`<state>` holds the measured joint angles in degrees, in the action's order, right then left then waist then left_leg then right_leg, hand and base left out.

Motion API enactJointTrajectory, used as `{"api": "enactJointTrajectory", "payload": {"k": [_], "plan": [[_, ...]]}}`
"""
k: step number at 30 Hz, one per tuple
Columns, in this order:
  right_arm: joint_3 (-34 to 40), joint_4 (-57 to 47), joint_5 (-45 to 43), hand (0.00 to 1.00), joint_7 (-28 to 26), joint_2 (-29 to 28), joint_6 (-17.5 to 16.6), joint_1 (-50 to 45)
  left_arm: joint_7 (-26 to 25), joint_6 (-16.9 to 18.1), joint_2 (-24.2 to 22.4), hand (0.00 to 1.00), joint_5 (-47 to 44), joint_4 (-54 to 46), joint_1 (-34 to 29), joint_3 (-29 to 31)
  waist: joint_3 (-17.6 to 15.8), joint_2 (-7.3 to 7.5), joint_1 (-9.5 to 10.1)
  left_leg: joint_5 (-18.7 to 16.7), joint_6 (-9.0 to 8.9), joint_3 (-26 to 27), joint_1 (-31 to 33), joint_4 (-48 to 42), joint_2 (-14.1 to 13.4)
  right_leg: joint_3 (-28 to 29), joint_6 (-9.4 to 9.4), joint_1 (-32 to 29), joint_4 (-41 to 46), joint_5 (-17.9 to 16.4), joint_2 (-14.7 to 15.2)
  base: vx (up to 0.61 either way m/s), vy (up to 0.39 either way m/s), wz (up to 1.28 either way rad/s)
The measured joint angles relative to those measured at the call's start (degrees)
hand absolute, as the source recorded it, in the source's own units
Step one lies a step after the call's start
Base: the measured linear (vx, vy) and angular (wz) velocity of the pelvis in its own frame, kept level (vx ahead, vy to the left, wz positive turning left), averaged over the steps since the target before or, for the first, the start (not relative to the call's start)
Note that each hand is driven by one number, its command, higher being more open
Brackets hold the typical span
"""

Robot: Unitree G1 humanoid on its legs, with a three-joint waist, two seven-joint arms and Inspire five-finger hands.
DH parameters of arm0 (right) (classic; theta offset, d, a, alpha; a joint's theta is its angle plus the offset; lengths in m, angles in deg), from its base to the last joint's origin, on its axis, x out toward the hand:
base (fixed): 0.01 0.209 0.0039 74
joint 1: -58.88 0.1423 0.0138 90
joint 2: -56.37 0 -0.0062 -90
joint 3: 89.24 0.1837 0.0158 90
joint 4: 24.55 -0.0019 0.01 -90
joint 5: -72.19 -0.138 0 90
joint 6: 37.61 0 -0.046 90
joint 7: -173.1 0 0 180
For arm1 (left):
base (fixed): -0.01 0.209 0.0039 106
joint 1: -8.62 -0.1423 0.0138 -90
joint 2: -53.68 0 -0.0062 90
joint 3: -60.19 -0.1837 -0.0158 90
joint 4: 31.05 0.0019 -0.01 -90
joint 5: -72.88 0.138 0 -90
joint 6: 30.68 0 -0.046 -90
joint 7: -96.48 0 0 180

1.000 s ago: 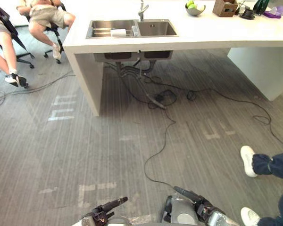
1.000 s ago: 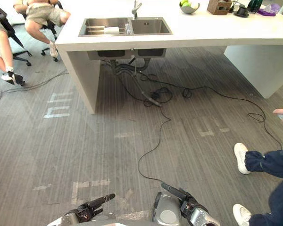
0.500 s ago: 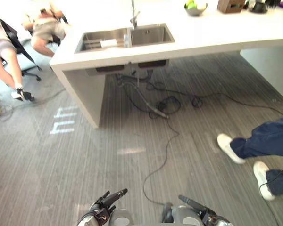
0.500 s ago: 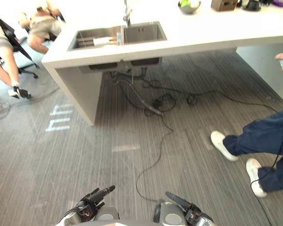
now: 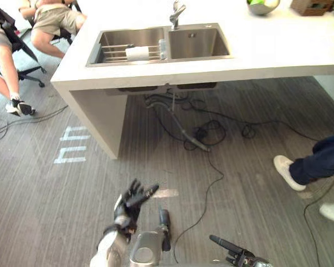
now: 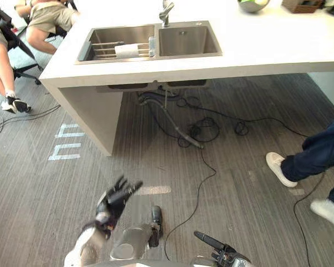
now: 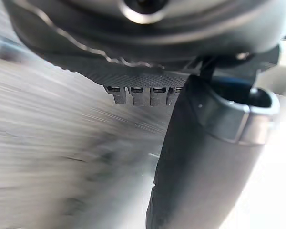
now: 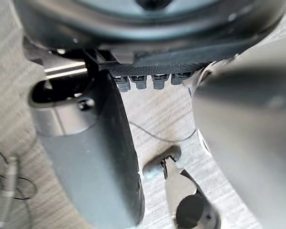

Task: Walk over to the sink, pick up the cup, carry it to the dishwasher, place the cup inside the dishwasher, then close the dishwasher door

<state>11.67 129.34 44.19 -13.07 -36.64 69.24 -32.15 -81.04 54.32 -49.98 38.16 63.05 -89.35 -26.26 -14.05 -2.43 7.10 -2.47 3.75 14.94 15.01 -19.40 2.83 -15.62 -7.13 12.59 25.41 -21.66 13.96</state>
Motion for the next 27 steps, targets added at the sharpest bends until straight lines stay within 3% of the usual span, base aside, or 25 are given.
{"api": "enactJointTrajectory", "payload": {"k": [1,2,3,4,6,7,8,9,10,11,12,13,14,15,16,17,18,20,23,27], "plan": [[1.7,0.0,0.0,1.00,0.1,0.1,-0.2,-0.1,-0.6,-0.5,-0.4,1.00,0.1,-1.8,0.4,1.0,0.1,0.51,-0.27,-1.2,0.91,-0.2,-0.4,-0.6,1.1,1.5,-2.93,-2.9,7.0,1.5,1.7,0.46,0.240,0.43],[5.0,-0.9,-1.3,1.00,-0.3,-0.1,-1.0,-0.2,-2.2,-0.6,-0.4,1.00,0.3,-5.1,1.4,2.1,0.5,1.29,-0.87,-3.2,1.59,-0.7,-1.9,-1.2,3.7,5.5,-6.05,-8.5,21.7,6.2,5.0,0.39,0.210,0.71],[7.0,-1.2,-2.0,1.00,-0.3,-0.7,-2.0,-0.5,-3.1,-0.7,0.0,1.00,0.5,-6.8,2.3,2.2,1.0,2.27,-1.71,-4.6,1.80,-2.1,-3.7,-0.9,5.6,9.2,-6.91,-12.8,31.6,13.7,6.2,0.38,0.176,0.73],[7.7,-1.6,-2.2,1.00,-0.4,-0.9,-2.7,-0.6,-3.6,-0.7,0.2,1.00,0.5,-7.2,2.8,2.2,1.0,2.21,-1.77,-5.1,1.74,-2.9,-4.9,-0.7,6.0,10.0,-6.43,-14.7,35.9,14.7,6.3,0.38,0.108,0.57],[9.2,-3.0,-2.2,1.00,-0.6,-1.9,-5.0,-0.6,-6.3,-0.4,0.5,1.00,0.5,-8.2,1.9,2.2,1.2,1.85,-1.69,-6.4,1.57,-4.4,-9.5,1.6,6.0,8.0,-0.77,-20.2,44.3,12.2,6.9,0.36,0.064,0.19],[10.6,-3.6,-2.3,1.00,-0.7,-2.2,-5.9,-0.6,-8.0,0.3,0.7,1.00,0.5,-8.2,1.1,2.3,1.4,1.64,-1.78,-6.7,1.34,-5.6,-12.4,3.9,5.9,5.1,3.54,-23.6,44.4,9.7,7.2,0.40,0.036,0.23],[11.6,-3.7,-2.3,1.00,-0.9,-2.4,-6.5,-0.7,-9.0,1.2,1.0,1.00,0.5,-8.0,0.4,2.3,1.7,1.31,-2.09,-6.5,0.53,-7.3,-14.8,6.1,5.5,2.3,6.11,-26.7,39.8,7.7,6.6,0.49,-0.006,0.34],[12.3,-3.7,-2.3,1.00,-1.1,-2.3,-6.5,-0.7,-9.2,1.6,0.9,1.00,0.5,-7.9,0.3,2.1,1.6,1.15,-2.29,-6.6,0.20,-8.5,-15.8,6.9,5.0,1.3,6.29,-27.6,35.1,7.0,5.3,0.40,-0.053,0.69],[12.7,-3.3,-2.1,1.00,-1.3,-2.5,-5.9,-0.9,-9.6,3.2,1.0,1.00,0.9,-7.3,0.4,1.3,1.5,0.12,-2.93,-6.8,-0.45,-11.0,-16.7,7.3,3.3,1.0,5.70,-28.5,20.2,6.7,1.2,0.40,-0.110,0.89],[12.9,-2.5,-2.1,1.00,-1.3,-2.9,-5.2,-1.4,-9.4,4.6,1.2,1.00,1.0,-7.0,0.4,0.7,1.5,-0.09,-3.35,-7.3,-1.27,-12.9,-17.1,7.2,2.1,2.8,3.32,-28.5,6.2,8.9,-2.2,0.42,-0.153,1.12],[13.1,-1.5,-2.0,1.00,-1.5,-4.0,-4.5,-2.4,-8.7,6.0,1.5,1.00,1.0,-6.3,0.4,0.5,1.8,0.41,-3.42,-7.8,-2.10,-14.7,-17.2,7.3,1.9,4.7,1.61,-28.0,-5.9,13.1,-4.1,0.54,-0.236,1.28],[13.4,0.5,-1.8,1.00,-1.9,-5.6,-3.7,-4.1,-7.9,6.8,1.9,1.00,1.0,-5.2,0.3,0.2,1.9,1.25,-3.44,-9.2,-3.27,-17.7,-18.9,7.1,2.2,6.1,1.34,-28.1,-11.7,19.6,-4.0,0.49,-0.248,1.25],[15.9,1.5,-2.8,1.00,-2.5,-6.7,-3.4,-5.1,-7.6,7.2,2.0,1.00,0.9,-4.7,-0.4,0.4,2.1,1.89,-3.45,-10.5,-3.94,-19.5,-20.8,6.7,2.5,6.3,2.56,-28.1,-9.5,24.2,-3.8,0.55,-0.331,1.11],[17.0,1.0,-3.4,1.00,-3.1,-7.4,-3.4,-6.2,-7.0,7.8,2.0,1.00,0.9,-4.7,-2.4,1.1,3.0,2.94,-3.39,-12.1,-4.57,-20.8,-22.8,6.0,3.6,5.1,5.70,-27.7,-5.6,25.8,-2.9,0.47,-0.305,0.52],[16.9,1.0,-3.2,1.00,-3.2,-6.8,-3.4,-5.9,-6.9,7.9,1.2,1.00,0.8,-4.7,-3.1,1.4,3.1,1.70,-2.82,-13.1,-4.80,-21.0,-23.2,4.9,3.0,4.6,5.66,-27.5,-4.2,23.5,-3.1,0.53,-0.338,0.22],[16.2,0.7,-2.0,1.00,-4.0,-4.6,-3.2,-5.3,-6.5,7.9,-0.1,1.00,0.9,-4.8,-4.1,1.2,3.3,-0.85,-2.35,-14.5,-5.00,-21.6,-22.5,2.4,0.9,3.5,6.71,-27.4,-2.7,22.4,-4.7,0.44,-0.250,0.08],[15.7,0.7,-1.1,1.00,-4.5,-3.9,-2.8,-4.9,-5.9,7.9,-0.4,1.00,1.0,-5.2,-4.3,0.6,3.7,-1.66,-2.04,-14.7,-5.07,-22.4,-22.3,1.9,0.0,2.5,7.35,-27.0,-2.6,21.2,-5.3,0.46,-0.259,0.21],[15.6,0.7,-0.9,1.00,-5.2,-4.3,-1.2,-4.2,-5.6,7.8,-0.6,1.00,1.0,-7.0,-3.9,-0.7,3.7,-1.66,-1.69,-14.2,-5.44,-24.3,-23.2,3.9,-1.7,0.8,8.44,-26.1,-2.9,19.6,-6.8,0.34,-0.217,0.27],[14.5,0.9,-0.6,1.00,-6.3,-4.1,1.3,-4.2,-5.8,7.6,-0.5,1.00,1.0,-7.3,-3.0,-1.9,3.8,-1.83,-2.26,-13.7,-5.72,-25.5,-23.7,5.9,-3.6,-0.8,8.46,-24.4,-6.4,19.0,-8.5,0.18,-0.128,0.19],[13.0,1.3,-1.3,1.00,-6.8,-4.0,1.1,-4.4,-8.5,7.6,1.8,1.00,1.1,-7.5,-3.2,-1.8,4.4,-2.18,-3.63,-13.0,-6.70,-24.9,-22.9,7.5,-5.2,-2.5,8.24,-23.0,-11.5,20.9,-9.4,0.07,-0.028,0.14]]}}
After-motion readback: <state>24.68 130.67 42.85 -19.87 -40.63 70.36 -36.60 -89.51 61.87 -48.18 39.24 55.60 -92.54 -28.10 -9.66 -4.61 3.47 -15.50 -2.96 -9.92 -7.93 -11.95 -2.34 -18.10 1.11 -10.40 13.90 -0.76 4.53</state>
